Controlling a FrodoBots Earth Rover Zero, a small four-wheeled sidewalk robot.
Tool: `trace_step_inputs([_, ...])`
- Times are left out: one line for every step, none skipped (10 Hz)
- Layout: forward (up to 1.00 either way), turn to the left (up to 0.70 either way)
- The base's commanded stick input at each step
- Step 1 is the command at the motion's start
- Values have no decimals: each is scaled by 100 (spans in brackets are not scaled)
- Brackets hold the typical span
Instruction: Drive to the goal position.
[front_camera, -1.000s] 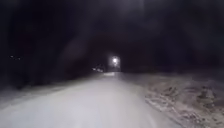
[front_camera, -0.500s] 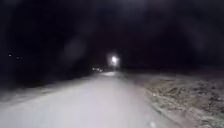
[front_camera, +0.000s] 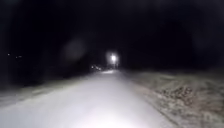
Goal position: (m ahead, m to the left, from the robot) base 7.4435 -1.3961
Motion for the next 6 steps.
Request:
trace_step_inputs([12, 0])
trace_step_inputs([100, 0])
trace_step_inputs([100, 0])
trace_step_inputs([100, 0])
trace_step_inputs([100, 0])
trace_step_inputs([100, 0])
